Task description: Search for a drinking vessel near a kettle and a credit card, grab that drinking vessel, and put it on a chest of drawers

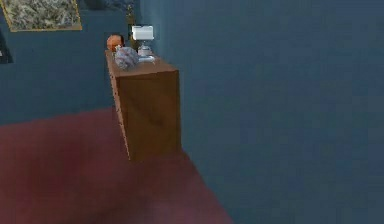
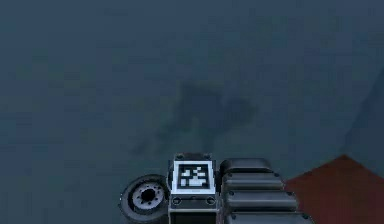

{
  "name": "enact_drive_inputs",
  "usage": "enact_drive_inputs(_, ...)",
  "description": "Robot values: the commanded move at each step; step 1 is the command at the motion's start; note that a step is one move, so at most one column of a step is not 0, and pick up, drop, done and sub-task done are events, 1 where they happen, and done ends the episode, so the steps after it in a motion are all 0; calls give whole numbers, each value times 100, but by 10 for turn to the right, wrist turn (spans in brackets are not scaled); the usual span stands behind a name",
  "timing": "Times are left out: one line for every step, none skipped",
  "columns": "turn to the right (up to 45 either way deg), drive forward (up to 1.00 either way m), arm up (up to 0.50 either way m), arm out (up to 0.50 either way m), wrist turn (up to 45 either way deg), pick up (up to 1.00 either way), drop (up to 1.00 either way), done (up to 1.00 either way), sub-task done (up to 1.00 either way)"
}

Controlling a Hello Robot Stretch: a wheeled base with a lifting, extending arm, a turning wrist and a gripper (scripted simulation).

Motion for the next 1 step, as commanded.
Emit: enact_drive_inputs(-90, 0, 0, 0, 0, 0, 0, 0, 0)
